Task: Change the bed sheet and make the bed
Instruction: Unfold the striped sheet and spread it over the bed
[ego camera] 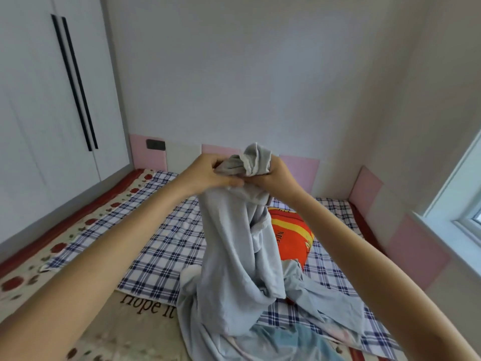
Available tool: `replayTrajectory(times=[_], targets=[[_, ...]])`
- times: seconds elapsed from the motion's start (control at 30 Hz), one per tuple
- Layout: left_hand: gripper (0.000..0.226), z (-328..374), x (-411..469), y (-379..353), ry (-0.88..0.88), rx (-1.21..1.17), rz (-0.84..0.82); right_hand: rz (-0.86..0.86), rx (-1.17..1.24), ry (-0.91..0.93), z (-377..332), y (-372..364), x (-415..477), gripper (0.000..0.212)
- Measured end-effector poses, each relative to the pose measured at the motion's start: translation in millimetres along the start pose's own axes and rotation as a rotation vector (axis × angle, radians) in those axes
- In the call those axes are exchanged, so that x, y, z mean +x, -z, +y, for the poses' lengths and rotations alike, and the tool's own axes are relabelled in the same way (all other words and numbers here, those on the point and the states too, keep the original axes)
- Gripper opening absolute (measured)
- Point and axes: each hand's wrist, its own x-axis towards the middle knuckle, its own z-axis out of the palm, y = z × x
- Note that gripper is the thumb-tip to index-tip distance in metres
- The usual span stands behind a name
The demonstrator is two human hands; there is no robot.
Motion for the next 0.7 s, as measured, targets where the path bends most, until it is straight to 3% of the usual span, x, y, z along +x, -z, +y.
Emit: replayTrajectory(times=[0.07,0.13,0.23,0.27,0.3,0.37,0.43,0.47,0.5,0.57,0.6,0.7], targets=[[0.026,-14.6,-12.1,-8.2,0.132,0.222,-0.178,0.078,0.000,0.011,-2.6,12.2,-1.1,0.014],[0.035,-41.7,-31.3,-29.8,0.271,0.253,-0.368,0.225,0.084,-0.011,-7.1,26.5,-0.3,0.009],[0.017,-88.3,-68.6,-78.4,0.428,0.175,-0.634,0.475,0.375,-0.015,-13.8,48.2,2.7,0.010],[0.006,-97.8,-80.5,-90.5,0.465,0.142,-0.642,0.524,0.413,0.004,-12.9,55.5,5.0,0.008],[0.024,-111.5,-86.0,-97.3,0.519,0.105,-0.586,0.545,0.410,0.021,-11.0,62.4,6.8,0.012],[0.045,-129.2,-88.0,-96.1,0.595,0.019,-0.332,0.562,0.394,0.029,-6.2,74.0,6.4,0.019],[0.034,-139.8,-81.5,-87.1,0.576,-0.100,-0.118,0.575,0.391,0.026,1.9,84.1,5.8,0.015],[0.012,-141.6,-79.0,-84.1,0.549,-0.148,-0.117,0.573,0.386,0.029,4.8,87.5,5.5,0.011],[0.023,-141.6,-74.6,-84.1,0.529,-0.166,-0.144,0.569,0.386,0.029,4.6,89.1,4.9,0.010],[0.073,-143.1,-70.4,-101.8,0.504,-0.137,-0.241,0.567,0.394,0.045,1.6,88.7,5.8,0.014],[0.085,-140.2,-70.2,-117.2,0.500,-0.115,-0.257,0.565,0.401,0.055,-1.2,87.5,6.2,0.017],[0.089,-147.3,-73.2,-168.6,0.545,-0.172,-0.214,0.550,0.435,0.089,-9.1,86.0,4.3,0.018]])
